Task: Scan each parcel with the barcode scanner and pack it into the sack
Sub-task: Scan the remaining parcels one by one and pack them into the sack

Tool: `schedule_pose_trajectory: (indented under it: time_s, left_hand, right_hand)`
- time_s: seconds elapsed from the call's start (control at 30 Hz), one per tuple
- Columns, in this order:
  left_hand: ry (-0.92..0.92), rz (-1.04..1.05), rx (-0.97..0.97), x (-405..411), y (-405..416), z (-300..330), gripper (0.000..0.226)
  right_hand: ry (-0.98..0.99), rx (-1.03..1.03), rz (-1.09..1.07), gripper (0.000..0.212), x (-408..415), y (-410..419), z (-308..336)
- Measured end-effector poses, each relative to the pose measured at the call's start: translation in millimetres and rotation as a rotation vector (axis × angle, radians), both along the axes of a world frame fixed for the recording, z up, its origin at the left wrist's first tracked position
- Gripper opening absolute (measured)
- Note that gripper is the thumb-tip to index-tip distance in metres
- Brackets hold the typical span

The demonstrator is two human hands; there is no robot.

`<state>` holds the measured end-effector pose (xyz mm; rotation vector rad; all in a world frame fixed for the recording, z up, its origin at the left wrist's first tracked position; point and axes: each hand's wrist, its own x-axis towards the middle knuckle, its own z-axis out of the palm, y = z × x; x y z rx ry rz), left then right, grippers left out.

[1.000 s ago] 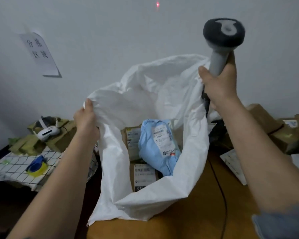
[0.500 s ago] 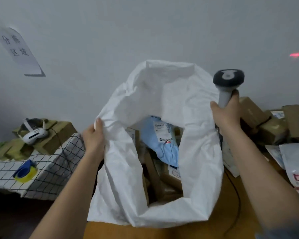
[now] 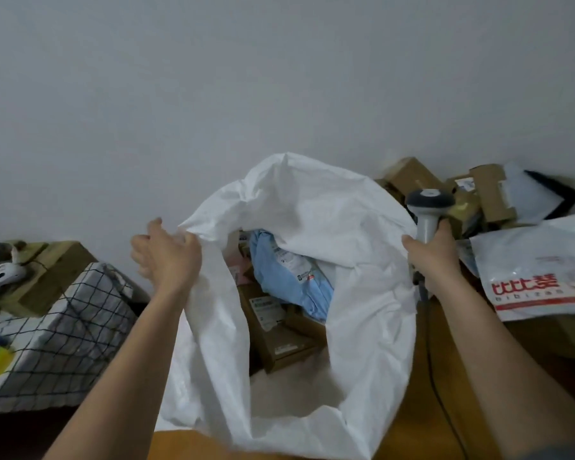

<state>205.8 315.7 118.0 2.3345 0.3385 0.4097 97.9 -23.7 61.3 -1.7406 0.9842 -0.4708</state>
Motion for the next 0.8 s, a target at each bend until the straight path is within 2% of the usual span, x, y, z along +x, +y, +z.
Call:
schedule_pose_trajectory:
  time_s: [0.07,0.13,0.23,0.37,0.5,0.63,0.8]
  left_hand:
    - [-0.095,0.028,0.167,-10,-25,17,0.061]
    - [-0.199,-0.026,0.257,-20,-55,31,0.059]
    - [-0.277,-0.142,0.288,-34,-107,43,0.053]
    - [-0.282,-0.263,0.258,-59,-198,38,0.049]
    - [-0.205,-0.427,0.274,-91,-304,9,0.048]
    - [-0.023,-0.636,0.337,-125,-402,-41,0.047]
    - [0.275,-0.965,0.416,-161,-488,-109,0.072]
  right_hand:
    - [0.007,0.007,0.010,0.064,-10,-15,0]
    - [-0.024,0.038,0.019,0.056,-19,-33,1]
    - [-0.088,0.097,0.030,0.055,-31,-70,4]
    - [-0.117,0.129,0.059,0.051,-57,-136,9]
    - [-0.141,0.135,0.067,0.040,-95,-218,5]
    - [-0.130,0.149,-0.012,0.036,-134,-288,1]
    - [-0.129,0.143,-0.060,0.038,-162,-348,-6]
